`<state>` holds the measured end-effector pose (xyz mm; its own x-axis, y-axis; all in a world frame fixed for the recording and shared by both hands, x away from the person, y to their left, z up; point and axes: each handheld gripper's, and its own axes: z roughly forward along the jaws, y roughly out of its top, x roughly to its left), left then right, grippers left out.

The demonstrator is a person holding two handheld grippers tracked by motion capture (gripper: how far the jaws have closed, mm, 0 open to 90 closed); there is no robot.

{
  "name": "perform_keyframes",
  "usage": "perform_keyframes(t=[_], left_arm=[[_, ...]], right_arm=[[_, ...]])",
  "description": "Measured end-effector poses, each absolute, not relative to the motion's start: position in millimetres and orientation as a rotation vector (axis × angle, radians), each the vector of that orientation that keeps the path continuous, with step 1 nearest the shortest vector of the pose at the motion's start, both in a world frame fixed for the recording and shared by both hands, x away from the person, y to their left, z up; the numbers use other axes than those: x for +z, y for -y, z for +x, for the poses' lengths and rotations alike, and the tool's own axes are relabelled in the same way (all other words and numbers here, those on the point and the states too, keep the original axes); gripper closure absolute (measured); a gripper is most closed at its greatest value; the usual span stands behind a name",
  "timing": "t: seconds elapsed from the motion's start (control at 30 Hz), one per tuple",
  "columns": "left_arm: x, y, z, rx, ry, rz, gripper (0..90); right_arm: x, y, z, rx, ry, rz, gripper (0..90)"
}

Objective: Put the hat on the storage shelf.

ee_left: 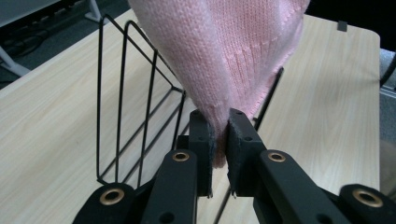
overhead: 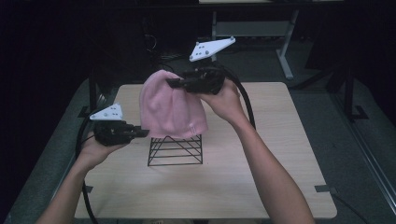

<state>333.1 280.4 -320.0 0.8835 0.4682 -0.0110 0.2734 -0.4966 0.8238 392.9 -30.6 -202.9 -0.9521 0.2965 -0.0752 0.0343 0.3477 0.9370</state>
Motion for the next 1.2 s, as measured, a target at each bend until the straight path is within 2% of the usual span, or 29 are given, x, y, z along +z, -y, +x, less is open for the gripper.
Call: perform_keyframes(t=[1.2], left_arm=[[-359.9, -282.4, 325.7, 0.252, -0.556, 2.222, 79.6]], right_arm=[[-241.2, 27.4, 382.4, 1.612, -2.518, 0.281, 74.6]])
